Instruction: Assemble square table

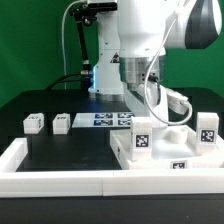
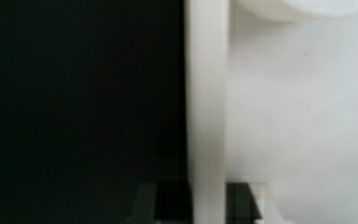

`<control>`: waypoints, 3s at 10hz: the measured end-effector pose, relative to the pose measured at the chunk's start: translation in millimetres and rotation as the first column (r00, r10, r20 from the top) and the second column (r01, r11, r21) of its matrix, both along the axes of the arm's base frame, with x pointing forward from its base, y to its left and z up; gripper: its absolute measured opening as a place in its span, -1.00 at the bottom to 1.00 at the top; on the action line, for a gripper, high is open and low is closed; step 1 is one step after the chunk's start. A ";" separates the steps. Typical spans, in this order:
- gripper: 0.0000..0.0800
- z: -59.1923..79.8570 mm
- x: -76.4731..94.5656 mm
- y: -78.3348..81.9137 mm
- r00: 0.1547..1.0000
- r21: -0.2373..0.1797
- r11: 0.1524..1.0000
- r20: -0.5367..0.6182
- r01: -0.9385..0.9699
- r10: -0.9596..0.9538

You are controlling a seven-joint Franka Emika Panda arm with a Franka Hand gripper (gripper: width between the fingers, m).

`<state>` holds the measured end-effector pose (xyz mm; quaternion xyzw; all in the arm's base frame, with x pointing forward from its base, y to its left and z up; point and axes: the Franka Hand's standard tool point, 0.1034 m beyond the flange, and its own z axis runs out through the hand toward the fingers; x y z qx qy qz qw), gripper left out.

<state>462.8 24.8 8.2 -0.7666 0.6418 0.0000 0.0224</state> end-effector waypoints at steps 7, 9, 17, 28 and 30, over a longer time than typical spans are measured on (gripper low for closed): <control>-0.85 -0.7 2.7 -26.0 0.958 -0.040 0.957 0.015 -0.286 0.287; -0.85 -0.1 4.7 -40.8 0.910 -0.058 0.909 0.014 -0.413 0.415; -0.85 3.9 13.4 -65.9 0.469 -0.094 0.463 -0.049 -0.881 0.882; -0.85 8.2 36.2 -73.4 -0.324 -0.043 -0.333 -0.138 -0.942 0.936; -0.85 8.4 36.4 -75.3 -0.384 -0.033 -0.392 -0.142 -0.919 0.913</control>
Offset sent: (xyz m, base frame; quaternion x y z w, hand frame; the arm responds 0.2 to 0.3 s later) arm 0.0000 0.0000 0.0000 0.0000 0.0000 -0.1296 0.9916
